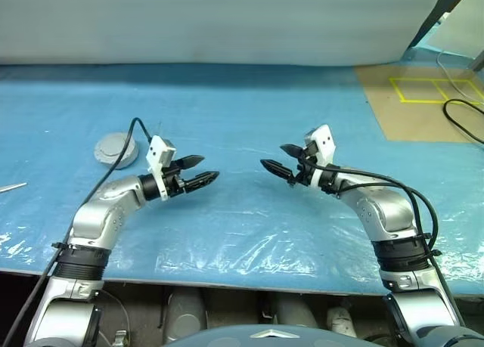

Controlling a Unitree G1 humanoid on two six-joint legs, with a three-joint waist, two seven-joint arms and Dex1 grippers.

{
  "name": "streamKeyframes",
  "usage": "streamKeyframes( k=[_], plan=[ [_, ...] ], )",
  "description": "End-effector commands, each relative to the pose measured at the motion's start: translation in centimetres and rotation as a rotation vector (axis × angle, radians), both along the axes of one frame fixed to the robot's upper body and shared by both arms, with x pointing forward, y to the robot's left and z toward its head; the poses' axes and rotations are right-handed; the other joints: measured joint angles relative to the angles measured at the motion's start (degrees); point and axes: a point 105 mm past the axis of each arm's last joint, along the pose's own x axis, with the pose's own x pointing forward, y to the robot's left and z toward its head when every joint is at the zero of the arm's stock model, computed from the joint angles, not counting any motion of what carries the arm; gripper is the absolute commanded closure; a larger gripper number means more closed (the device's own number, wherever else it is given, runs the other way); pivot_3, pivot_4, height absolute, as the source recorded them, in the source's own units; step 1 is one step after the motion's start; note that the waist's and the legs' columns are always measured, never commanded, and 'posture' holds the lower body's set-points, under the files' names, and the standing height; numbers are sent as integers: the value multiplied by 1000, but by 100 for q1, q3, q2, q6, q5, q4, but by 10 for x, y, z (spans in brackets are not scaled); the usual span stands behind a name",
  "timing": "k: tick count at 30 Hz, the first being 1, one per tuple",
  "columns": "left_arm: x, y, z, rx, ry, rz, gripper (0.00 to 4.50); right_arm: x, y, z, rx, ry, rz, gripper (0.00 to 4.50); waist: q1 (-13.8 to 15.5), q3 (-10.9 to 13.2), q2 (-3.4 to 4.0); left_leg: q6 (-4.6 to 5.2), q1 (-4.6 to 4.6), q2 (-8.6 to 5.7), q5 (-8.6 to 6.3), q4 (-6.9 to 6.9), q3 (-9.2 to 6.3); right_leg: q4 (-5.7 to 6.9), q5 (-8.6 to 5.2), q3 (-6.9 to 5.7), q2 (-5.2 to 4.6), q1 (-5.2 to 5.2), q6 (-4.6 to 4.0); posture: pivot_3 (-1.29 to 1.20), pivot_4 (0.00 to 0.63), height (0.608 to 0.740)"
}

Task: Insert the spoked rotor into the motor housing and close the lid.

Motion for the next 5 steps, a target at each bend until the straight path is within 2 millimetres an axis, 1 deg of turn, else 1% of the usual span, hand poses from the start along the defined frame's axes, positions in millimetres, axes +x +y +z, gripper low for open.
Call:
streamKeyframes(
  k=[1,5],
  plan=[
    [2,1,11,-8,-52,-8,467,-3,5,16,31,-57,8,0,-15,0,0,0,2,-1,0,0,1,0,0,3,0,0,0,0,150,740],
    [5,0,17,-32,-57,-6,467,0,8,17,27,-65,4,0,-6,0,0,1,5,-2,0,3,2,3,-8,5,0,0,-14,0,150,740]
  ],
)
